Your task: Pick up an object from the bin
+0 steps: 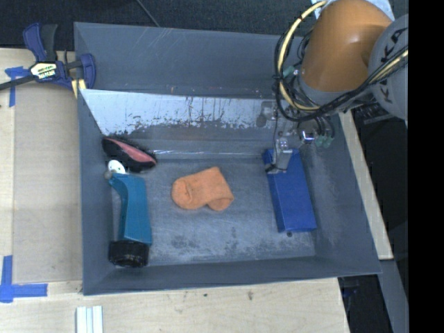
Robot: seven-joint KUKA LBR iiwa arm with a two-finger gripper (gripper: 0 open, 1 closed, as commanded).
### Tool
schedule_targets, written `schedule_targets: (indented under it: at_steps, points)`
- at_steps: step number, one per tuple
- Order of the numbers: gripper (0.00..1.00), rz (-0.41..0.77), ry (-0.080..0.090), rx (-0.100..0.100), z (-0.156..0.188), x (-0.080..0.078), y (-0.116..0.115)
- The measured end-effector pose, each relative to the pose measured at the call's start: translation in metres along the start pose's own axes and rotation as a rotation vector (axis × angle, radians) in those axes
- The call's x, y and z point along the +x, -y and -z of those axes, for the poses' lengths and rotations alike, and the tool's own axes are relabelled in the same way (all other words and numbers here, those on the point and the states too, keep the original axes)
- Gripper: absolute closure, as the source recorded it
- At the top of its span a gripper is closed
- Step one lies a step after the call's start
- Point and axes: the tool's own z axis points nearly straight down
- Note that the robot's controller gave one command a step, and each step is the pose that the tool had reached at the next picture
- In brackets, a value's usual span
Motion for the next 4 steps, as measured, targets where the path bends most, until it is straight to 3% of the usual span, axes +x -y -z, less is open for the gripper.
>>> schedule_targets:
  at_steps: [1, 2, 3, 4]
  points:
    - [0.0, 0.0, 0.009, 0.0, 0.005, -0.001, 0.0]
    - [0.0, 0.09, 0.011, 0.001, -0.071, 0.007, -0.041]
    - [0.0, 0.019, 0.007, -0.001, -0.055, 0.042, -0.093]
    - [0.0, -0.03, 0.01, -0.001, -0.085, 0.023, -0.092]
